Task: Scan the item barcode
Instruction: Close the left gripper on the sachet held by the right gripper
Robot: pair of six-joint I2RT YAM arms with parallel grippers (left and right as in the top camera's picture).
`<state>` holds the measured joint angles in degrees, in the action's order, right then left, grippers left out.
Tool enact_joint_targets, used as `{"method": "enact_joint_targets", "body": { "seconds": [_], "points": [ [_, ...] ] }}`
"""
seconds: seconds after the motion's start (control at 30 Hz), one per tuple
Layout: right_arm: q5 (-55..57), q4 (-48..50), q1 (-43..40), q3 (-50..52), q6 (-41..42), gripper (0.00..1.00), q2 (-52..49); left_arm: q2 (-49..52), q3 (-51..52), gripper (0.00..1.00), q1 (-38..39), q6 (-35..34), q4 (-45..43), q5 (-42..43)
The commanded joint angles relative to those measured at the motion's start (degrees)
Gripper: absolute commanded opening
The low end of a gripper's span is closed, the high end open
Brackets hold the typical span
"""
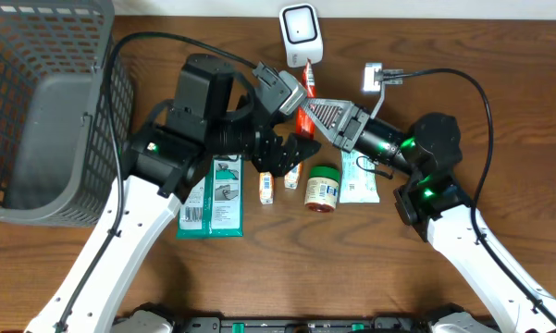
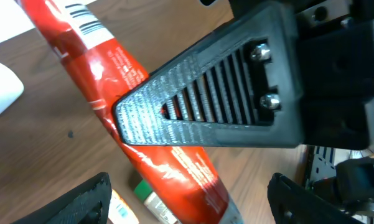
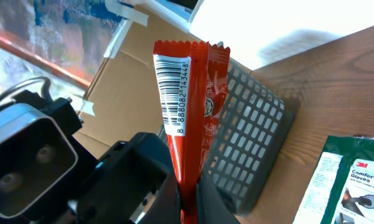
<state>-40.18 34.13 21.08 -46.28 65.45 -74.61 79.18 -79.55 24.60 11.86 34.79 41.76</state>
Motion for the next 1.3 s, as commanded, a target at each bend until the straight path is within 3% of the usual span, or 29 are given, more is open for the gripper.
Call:
{"method": "enact_joint_targets", "body": {
  "seconds": [0.0, 0.17, 0.37, 0.5, 1.0, 1.27],
  "points": [
    [1.1, 1.6, 0.4, -1.0, 3.4, 0.01, 0.3, 1.4, -1.0, 0.78, 0.1, -0.1, -1.6, -0.5],
    [1.7, 3.0, 0.9, -1.0, 4.3, 0.01, 0.3, 3.6, -1.0, 0.68, 0.1, -0.7, -3.3, -0.5],
    [3.5, 1.9, 2.6, -1.0, -1.6, 0.01, 0.3, 4.6, -1.0, 0.65, 0.1, -4.3, -5.8, -0.4],
    [7.3, -1.9, 3.4, -1.0, -4.7, 0.01, 0.3, 4.6, -1.0, 0.56, 0.1, -5.1, -6.2, -0.3],
    [10.1, -4.0, 3.5, -1.0, -6.4, 0.01, 0.3, 4.5, -1.0, 0.55, 0.1, -6.2, -7.2, 0.1],
    [10.8, -4.0, 4.5, -1.0, -6.4, 0.01, 0.3, 4.5, -1.0, 0.51, 0.1, -6.6, -7.2, 5.4]
  ]
}}
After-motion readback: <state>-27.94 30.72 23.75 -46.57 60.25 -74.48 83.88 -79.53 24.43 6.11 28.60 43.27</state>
